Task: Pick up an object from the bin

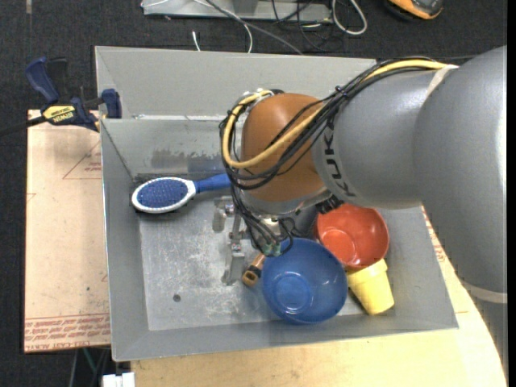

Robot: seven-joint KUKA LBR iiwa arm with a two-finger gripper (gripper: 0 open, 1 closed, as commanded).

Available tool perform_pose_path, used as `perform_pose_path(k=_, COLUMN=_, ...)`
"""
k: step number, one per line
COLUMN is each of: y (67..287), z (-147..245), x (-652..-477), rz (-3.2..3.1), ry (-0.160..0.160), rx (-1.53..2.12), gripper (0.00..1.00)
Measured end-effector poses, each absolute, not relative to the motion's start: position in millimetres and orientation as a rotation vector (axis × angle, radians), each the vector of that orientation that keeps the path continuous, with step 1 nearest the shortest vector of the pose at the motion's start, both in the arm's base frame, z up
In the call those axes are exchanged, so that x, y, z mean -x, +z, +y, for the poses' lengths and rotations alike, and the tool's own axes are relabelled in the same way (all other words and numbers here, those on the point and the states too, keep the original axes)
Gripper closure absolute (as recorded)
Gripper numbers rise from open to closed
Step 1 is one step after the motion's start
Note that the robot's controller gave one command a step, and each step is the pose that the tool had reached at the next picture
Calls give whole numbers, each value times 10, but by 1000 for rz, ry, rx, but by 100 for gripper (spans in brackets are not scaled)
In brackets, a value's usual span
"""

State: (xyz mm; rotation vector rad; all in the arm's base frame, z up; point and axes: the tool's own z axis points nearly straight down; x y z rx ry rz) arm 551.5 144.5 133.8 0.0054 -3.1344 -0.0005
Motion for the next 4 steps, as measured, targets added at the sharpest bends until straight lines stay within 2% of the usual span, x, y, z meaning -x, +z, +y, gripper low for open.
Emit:
perform_pose_path(k=1, y=1384, z=1435, x=-5535, rz=-3142, ry=-2, rx=1, gripper=0)
perform_pose_path(k=2, y=691, z=749, x=-5604, rz=-3064, ry=-4, rx=-682, gripper=0)
perform_pose_path(k=3, y=1270, z=464, x=-5570, rz=-3060, ry=-6, rx=-738, gripper=0)
perform_pose_path(k=4, y=994, z=353, x=-5872, rz=-2954, ry=-15, rx=-1068, gripper=0)
